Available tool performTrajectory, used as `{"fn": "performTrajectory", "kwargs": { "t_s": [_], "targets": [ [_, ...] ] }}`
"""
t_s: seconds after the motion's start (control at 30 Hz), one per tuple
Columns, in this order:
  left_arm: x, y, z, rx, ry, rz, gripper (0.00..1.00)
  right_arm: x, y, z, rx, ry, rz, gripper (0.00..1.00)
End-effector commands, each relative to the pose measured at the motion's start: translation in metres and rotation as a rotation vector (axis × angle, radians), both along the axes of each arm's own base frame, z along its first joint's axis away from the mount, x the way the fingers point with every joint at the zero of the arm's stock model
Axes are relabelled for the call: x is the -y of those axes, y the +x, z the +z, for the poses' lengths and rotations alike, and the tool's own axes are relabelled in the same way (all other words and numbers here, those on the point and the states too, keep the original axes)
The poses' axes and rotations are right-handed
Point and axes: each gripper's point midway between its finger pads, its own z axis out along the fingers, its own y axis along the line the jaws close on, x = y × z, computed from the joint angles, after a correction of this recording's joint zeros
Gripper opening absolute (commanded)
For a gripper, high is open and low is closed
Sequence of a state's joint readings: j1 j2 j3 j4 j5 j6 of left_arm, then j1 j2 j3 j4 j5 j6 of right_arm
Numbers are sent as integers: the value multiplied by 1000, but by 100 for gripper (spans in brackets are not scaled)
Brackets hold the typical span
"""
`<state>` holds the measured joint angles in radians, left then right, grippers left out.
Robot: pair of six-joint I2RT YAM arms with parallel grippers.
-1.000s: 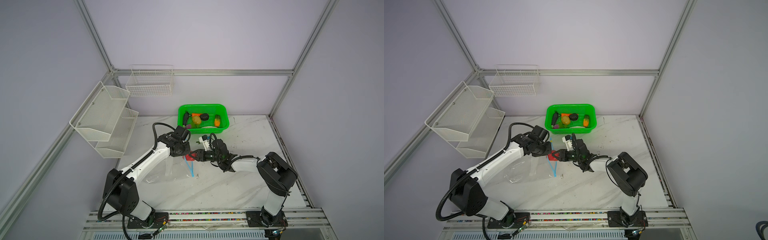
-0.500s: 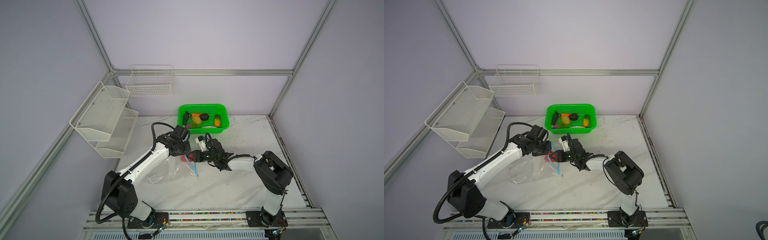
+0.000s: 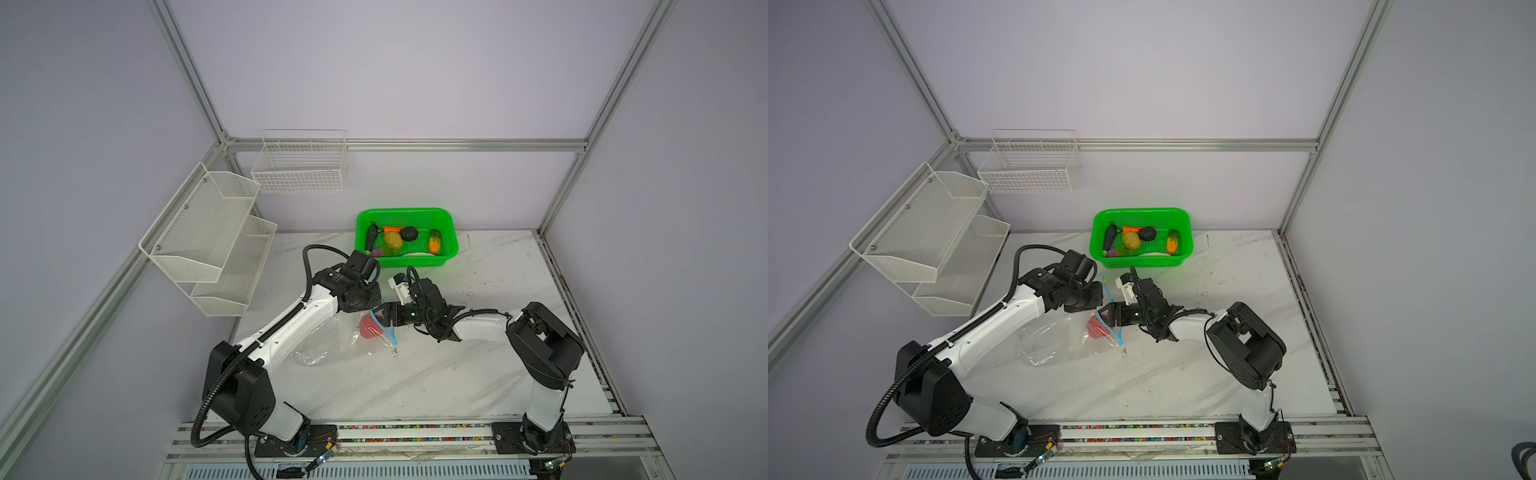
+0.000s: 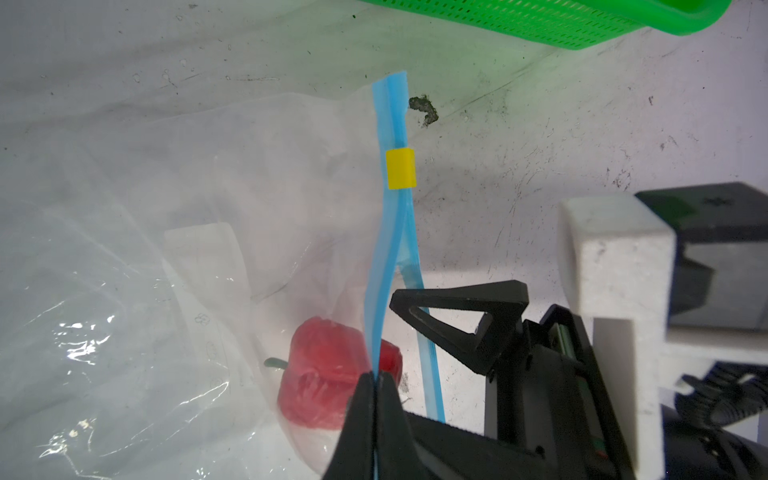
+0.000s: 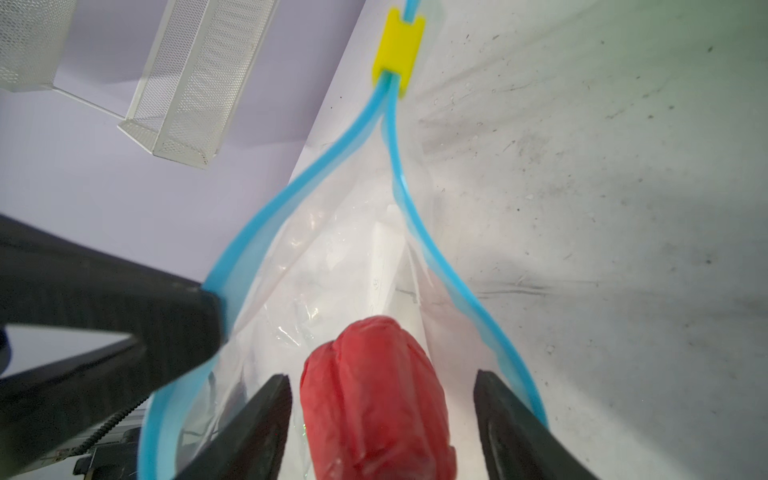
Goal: Place the food in the zip-top bag and seal the zipper
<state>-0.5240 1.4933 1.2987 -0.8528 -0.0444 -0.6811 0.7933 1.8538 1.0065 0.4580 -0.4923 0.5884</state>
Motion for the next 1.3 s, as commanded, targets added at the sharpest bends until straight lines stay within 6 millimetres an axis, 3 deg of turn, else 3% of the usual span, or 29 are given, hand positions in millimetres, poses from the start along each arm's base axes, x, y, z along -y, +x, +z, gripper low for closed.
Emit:
{"fn": "performTrajectory", "kwargs": {
  "t_s": [0.0, 0.27, 0.43, 0.57, 0.67, 0.9, 1.27],
  "targets": [
    [2, 4, 23, 66, -48, 11, 0, -2, 0, 13, 30, 7, -2, 73],
    [-1, 4, 22, 67, -37, 14, 0, 6, -1, 31, 60, 7, -24, 73],
    [-6, 4, 23, 69, -30, 25, 0, 25, -5, 52, 89, -26, -71, 71],
    [-6, 4, 27, 78, -39, 26, 0, 46, -12, 34, 52, -98, -131, 68],
    [-7, 4, 29, 79, -49, 31, 0, 52, -13, 18, -10, -118, -159, 64],
    [-5, 4, 34, 83, -64, 26, 0, 41, -10, -13, -89, -145, -129, 55],
    [-15, -2, 47, 126, -68, 30, 0, 17, 0, -14, -84, -109, -74, 27]
  ]
}}
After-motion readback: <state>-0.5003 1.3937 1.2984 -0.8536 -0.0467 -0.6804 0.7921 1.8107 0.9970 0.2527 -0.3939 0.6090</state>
